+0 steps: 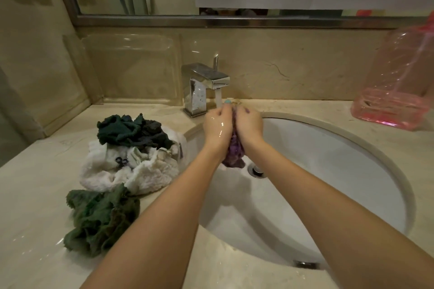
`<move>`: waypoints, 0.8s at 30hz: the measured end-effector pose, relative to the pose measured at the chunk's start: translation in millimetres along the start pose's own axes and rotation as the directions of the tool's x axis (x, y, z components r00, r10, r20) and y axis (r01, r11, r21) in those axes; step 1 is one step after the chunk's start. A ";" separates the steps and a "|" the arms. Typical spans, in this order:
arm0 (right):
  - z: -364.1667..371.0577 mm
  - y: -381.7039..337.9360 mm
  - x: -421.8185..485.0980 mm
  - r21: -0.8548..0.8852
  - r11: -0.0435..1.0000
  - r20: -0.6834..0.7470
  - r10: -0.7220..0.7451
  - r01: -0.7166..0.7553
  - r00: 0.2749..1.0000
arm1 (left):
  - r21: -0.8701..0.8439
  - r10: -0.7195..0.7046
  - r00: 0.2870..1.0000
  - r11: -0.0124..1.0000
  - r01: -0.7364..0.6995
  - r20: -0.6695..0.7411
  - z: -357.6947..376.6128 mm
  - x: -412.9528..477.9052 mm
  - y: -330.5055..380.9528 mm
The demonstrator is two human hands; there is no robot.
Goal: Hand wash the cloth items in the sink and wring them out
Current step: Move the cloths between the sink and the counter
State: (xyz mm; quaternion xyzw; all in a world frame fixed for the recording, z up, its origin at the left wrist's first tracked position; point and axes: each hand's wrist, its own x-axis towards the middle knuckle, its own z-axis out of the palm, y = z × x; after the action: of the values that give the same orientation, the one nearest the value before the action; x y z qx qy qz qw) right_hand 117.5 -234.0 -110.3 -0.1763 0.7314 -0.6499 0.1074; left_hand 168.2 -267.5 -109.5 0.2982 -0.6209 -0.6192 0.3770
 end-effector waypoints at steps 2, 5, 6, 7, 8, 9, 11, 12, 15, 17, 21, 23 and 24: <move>0.3 4.5 7.1 0.048 0.995 0.043 0.087 -0.089 0.995 | 0.007 0.025 1.000 1.000 -0.025 0.014 2.5 0.0 0.3; 6.8 7.8 3.4 0.040 0.995 0.086 0.088 -0.091 0.992 | 0.024 0.015 1.000 1.000 -0.015 -0.003 -2.6 5.0 -0.7; 9.1 7.1 -1.3 0.025 0.999 0.099 0.045 -0.048 0.994 | 0.019 -0.004 1.000 1.000 0.005 -0.031 -6.7 8.4 -0.5; 11.3 6.3 -6.5 0.020 1.000 0.124 -0.005 0.003 0.992 | 0.003 -0.030 0.997 1.000 0.030 -0.072 -12.3 13.3 -1.8; 12.7 4.5 -13.3 0.029 0.998 0.167 -0.058 0.053 0.984 | -0.021 -0.068 0.991 0.998 0.066 -0.117 -19.5 18.3 -3.4; 14.6 4.0 -18.9 0.035 0.994 0.221 -0.109 0.104 0.969 | -0.045 -0.112 0.983 0.993 0.107 -0.143 -26.5 22.5 -5.5; 16.7 3.6 -26.1 0.012 0.981 0.297 -0.187 0.192 0.937 | -0.091 -0.172 0.972 0.983 0.158 -0.161 -34.4 27.4 -10.8; 17.1 3.3 -25.5 0.002 0.977 0.307 -0.206 0.215 0.929 | -0.101 -0.176 0.973 0.982 0.163 -0.148 -34.6 26.8 -10.9; 11.0 3.2 -11.3 -0.027 0.977 0.208 -0.200 0.210 0.957 | -0.124 -0.163 0.986 0.979 0.159 -0.028 -21.8 18.0 -4.7; 1.6 6.3 1.4 -0.035 0.992 0.114 -0.117 0.122 0.987 | -0.102 -0.101 0.993 0.989 0.106 0.053 -9.6 8.0 4.0; -7.2 17.5 15.6 0.191 0.965 0.109 0.160 -0.179 0.981 | -0.161 -0.105 0.990 0.980 0.119 0.092 1.3 0.6 10.6; -10.7 17.4 19.7 0.251 0.944 0.075 0.203 -0.216 0.976 | -0.239 -0.131 0.991 0.962 0.132 0.019 -4.5 8.7 5.6; -13.7 16.6 20.5 0.291 0.933 0.070 0.198 -0.210 0.978 | -0.222 -0.127 0.992 0.967 0.122 -0.011 -9.0 11.8 3.8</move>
State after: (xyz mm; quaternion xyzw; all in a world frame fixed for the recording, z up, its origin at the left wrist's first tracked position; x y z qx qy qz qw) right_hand 91.6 -228.1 -123.4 -0.0939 0.6376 -0.7341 0.2139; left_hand 169.7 -282.1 -105.0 0.3006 -0.5235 -0.7031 0.3759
